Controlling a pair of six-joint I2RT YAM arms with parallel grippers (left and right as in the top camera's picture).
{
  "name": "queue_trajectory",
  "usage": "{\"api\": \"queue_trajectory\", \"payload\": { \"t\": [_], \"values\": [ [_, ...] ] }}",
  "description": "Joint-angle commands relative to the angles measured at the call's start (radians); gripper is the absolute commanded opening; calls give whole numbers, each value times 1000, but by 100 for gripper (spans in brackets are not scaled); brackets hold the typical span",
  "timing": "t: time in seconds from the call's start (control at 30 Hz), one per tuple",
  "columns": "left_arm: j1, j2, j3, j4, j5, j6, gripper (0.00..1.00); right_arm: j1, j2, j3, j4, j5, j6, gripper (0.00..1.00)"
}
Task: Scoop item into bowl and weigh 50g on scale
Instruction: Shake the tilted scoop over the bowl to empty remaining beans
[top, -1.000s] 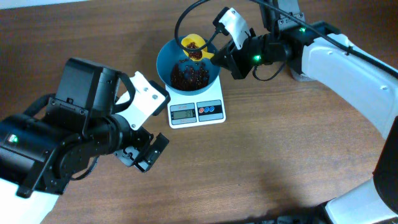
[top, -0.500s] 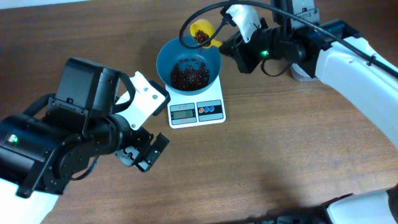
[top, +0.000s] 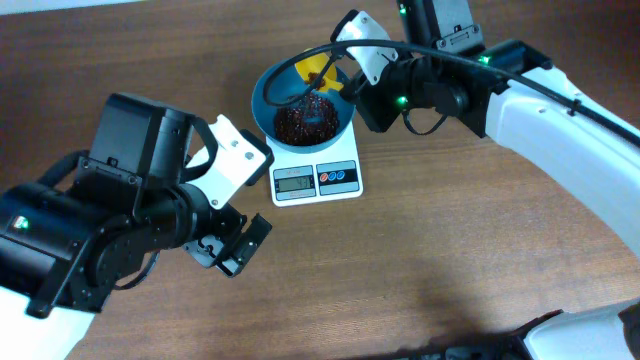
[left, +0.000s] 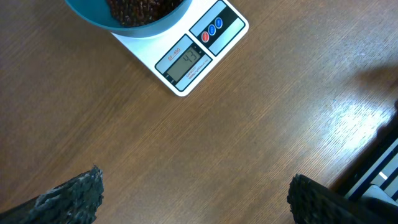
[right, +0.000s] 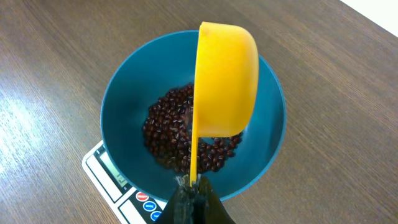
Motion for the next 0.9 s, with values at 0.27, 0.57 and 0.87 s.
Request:
{"api": "queue_trajectory", "payload": {
  "t": [0.27,0.57,0.87],
  "values": [
    [6,0,14,2,10,-7,99,10,-32,13,-5,16,8,4],
    [6,0,14,2,10,-7,99,74,-53,14,-7,183,8,4],
    [6,0,14,2,10,-7,99,74,-53,14,-11,184,8,4]
  ]
}}
